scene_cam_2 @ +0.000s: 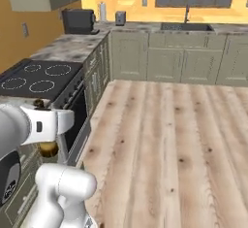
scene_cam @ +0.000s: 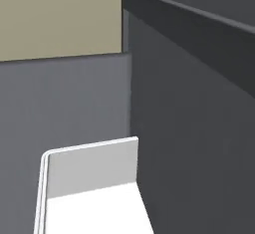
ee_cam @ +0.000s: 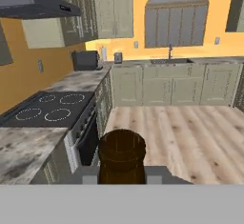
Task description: Move the drinks to the dining counter.
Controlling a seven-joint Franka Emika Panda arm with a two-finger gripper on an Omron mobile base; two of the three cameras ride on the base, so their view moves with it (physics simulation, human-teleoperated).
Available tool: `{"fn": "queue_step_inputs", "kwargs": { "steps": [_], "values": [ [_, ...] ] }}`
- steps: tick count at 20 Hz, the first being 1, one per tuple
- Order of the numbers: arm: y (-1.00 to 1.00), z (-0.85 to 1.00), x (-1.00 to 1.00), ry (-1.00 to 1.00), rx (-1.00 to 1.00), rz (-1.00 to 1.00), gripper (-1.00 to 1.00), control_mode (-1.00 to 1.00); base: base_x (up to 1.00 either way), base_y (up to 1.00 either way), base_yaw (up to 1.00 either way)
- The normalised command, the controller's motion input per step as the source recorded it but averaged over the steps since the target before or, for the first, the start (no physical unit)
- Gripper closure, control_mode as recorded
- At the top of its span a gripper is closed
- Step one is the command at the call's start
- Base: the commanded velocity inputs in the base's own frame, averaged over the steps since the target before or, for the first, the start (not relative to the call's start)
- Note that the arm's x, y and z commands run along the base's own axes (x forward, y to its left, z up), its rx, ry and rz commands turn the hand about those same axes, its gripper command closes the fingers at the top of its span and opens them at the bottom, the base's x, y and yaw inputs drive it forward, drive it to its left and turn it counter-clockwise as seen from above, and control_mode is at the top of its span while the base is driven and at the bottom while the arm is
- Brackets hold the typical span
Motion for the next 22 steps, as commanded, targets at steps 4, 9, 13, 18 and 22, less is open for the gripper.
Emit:
{"fn": "queue_step_inputs", "kwargs": {
  "steps": [4, 9, 13, 18, 22],
  "values": [
    [0.00, 0.00, 0.00, 0.00, 0.00, 0.00, 1.00, 1.00, 0.00, 0.00, -1.00],
    [0.00, 0.00, 0.00, 0.00, 0.00, 0.00, 1.00, 1.00, 0.00, 0.00, -1.00],
    [0.00, 0.00, 0.00, 0.00, 0.00, 0.00, 1.00, 1.00, 0.00, 0.00, -0.99],
    [0.00, 0.00, 0.00, 0.00, 0.00, 0.00, 1.00, 1.00, 0.58, 0.14, -0.71],
    [0.00, 0.00, 0.00, 0.00, 0.00, 0.00, 1.00, 1.00, 1.00, 0.93, -0.47]
  ]
}}
